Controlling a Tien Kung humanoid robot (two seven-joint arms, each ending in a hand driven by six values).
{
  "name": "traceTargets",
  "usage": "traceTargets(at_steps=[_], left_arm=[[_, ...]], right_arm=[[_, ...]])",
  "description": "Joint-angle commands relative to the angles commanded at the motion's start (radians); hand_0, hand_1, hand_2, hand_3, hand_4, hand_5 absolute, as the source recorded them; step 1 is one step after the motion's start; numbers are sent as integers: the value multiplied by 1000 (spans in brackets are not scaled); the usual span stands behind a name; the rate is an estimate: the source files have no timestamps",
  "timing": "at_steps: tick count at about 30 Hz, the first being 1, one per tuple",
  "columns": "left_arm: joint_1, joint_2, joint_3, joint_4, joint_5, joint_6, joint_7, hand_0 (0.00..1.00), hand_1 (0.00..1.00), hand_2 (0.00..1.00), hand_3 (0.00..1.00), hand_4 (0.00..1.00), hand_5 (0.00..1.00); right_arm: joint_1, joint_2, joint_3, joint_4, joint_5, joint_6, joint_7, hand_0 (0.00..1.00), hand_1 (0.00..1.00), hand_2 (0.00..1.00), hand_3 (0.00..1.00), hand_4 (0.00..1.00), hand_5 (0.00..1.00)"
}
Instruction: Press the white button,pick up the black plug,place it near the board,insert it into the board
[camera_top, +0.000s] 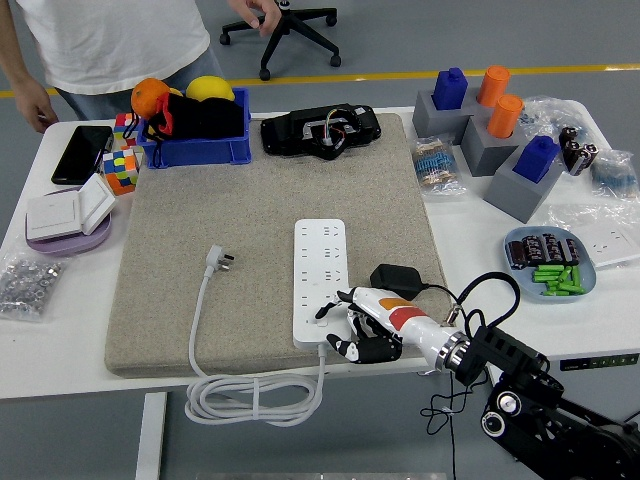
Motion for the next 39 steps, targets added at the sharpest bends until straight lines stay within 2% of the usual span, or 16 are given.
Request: traceTargets(at_steps=[24, 39], left_arm=[[0, 0, 2, 0, 0, -1, 1, 473, 497, 500, 586, 566, 269], [1, 0, 4, 0, -2, -1, 1, 473, 497, 500, 586, 566, 269]], right_arm=[[17, -6, -29, -47, -69, -37, 9, 2, 2, 152, 615, 586, 183], [27, -15, -61, -53, -61, -29, 7, 2, 2, 151, 615, 569, 162]])
